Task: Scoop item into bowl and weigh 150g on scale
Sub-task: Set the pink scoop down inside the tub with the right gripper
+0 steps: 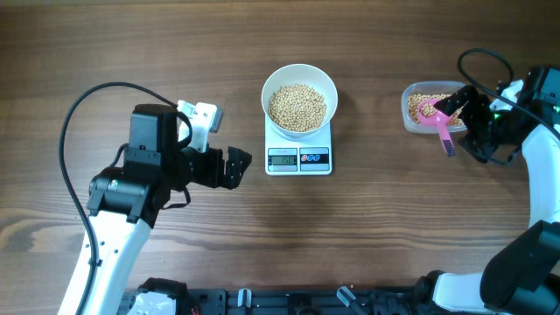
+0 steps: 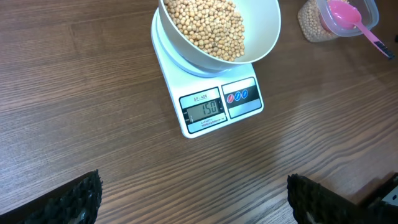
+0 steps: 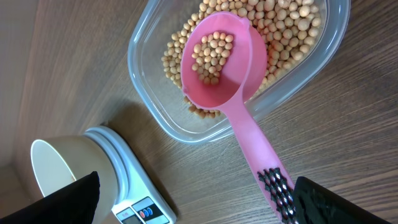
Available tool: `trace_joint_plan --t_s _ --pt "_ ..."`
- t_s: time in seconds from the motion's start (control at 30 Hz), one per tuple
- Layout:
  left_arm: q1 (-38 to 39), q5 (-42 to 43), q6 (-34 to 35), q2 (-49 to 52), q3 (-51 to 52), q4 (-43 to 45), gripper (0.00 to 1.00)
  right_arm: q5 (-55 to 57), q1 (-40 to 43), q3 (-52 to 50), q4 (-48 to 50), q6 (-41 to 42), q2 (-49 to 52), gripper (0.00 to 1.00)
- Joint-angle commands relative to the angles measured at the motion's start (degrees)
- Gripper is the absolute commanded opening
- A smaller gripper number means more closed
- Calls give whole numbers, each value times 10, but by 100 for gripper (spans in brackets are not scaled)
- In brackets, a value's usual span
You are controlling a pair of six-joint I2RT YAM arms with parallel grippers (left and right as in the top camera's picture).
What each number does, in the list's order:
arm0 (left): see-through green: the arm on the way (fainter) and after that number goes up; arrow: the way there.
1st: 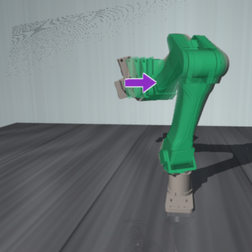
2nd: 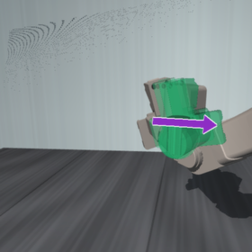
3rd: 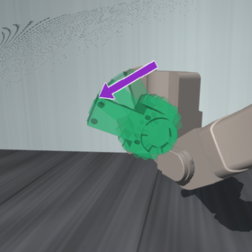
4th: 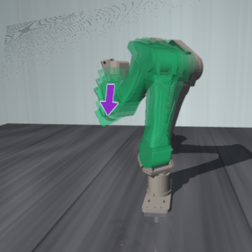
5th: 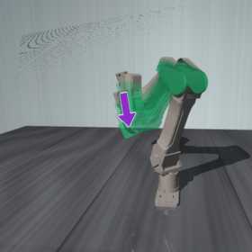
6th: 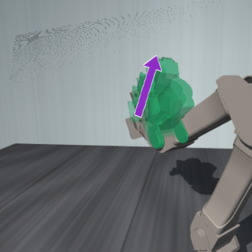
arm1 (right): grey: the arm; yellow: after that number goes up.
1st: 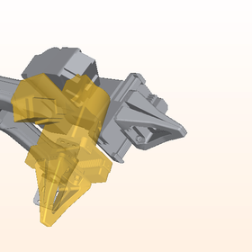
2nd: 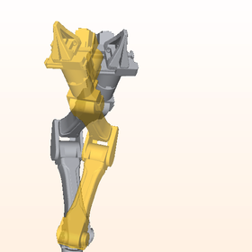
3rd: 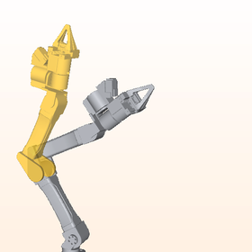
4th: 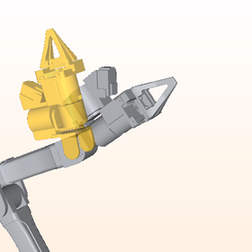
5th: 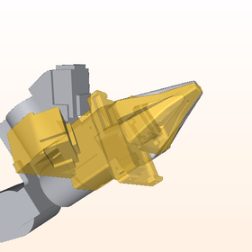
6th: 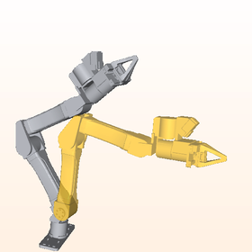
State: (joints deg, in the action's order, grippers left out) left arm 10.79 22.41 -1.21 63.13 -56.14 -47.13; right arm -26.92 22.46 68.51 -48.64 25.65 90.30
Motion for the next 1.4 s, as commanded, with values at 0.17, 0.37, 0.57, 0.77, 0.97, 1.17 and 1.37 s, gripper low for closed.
trace_joint_plan --t_s 0.17,0.37,0.57,0.77,0.97,1.17,1.37 --pt "-3 7 0 3 -1 0 100 6 -2 11 4 0 -13 100" --pt "-3 7 0 3 -1 0 100 6 -2 11 4 0 -13 100" --pt "-3 7 0 3 -1 0 100 6 -2 11 4 0 -13 100" --pt "-3 7 0 3 -1 0 100 6 -2 11 13 0 -13 100" --pt "-3 7 0 3 -1 0 100 6 -2 11 28 0 -13 100" --pt "-3 7 0 3 -1 0 100 17 -2 11 36 0 -13 100" --pt "-3 7 0 3 -1 0 100 17 -2 11 37 0 -13 100"
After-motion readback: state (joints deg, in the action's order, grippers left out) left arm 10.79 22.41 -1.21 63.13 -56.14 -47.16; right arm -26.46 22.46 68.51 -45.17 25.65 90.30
